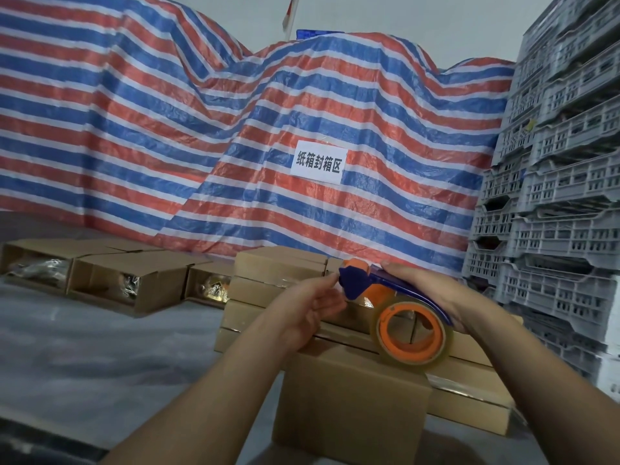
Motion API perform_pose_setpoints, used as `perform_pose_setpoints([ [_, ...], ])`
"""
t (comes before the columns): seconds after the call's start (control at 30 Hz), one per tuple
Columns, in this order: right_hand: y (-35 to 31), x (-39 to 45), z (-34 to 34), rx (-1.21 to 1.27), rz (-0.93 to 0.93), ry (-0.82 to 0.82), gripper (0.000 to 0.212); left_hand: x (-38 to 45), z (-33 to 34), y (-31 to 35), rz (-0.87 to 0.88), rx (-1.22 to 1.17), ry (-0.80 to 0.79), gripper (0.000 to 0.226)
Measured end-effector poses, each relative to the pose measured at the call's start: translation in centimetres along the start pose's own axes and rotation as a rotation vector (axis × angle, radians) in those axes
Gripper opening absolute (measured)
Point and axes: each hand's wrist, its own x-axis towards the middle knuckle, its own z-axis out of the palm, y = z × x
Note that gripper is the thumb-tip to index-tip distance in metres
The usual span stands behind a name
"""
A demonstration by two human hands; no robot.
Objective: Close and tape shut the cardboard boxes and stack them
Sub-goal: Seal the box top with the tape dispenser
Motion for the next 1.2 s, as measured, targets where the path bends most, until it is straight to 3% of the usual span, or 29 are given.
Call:
perform_pose_setpoints([
  [0.17, 0.1, -0.1, 0.1, 0.021, -0.017, 0.016, 0.073, 0.1, 0.2, -0.2, -0.023, 0.139, -0.041, 0.02],
  [0.37, -0.2, -0.2, 0.2, 0.034, -0.007, 0.02, 0.07, 0.1, 0.2, -0.1, -0.052, 0.114, 0.001, 0.021],
  [0.47, -0.5, 0.0, 0.3, 0.039, 0.014, -0.004, 0.058, 0.0, 0.4, -0.1, -0.06, 0.092, 0.046, 0.017],
  [0.63, -1.6, 0.7, 0.3, 0.011, 0.09, -0.072, 0.044, 0.3, 0.3, -0.4, -0.09, 0.115, 0.162, 0.013],
  [0.8, -1.8, 0.8, -0.2, -0.071, 0.121, -0.138, 0.055, 1.6, 0.7, -1.0, -0.081, 0.112, 0.363, 0.033],
  [0.97, -1.9, 0.7, -1.2, -0.059, 0.131, -0.219, 0.062, 1.7, 0.7, -1.2, -0.057, -0.047, 0.529, 0.029],
  [1.07, -1.6, 0.3, -2.1, -0.076, 0.172, -0.207, 0.055, 1.3, 0.6, -1.5, -0.005, -0.178, 0.574, 0.029],
  [1.2, -1.3, 0.3, -1.9, -0.217, 0.117, -0.168, 0.046, 1.1, 0.5, -1.4, -0.007, -0.128, 0.593, 0.032],
])
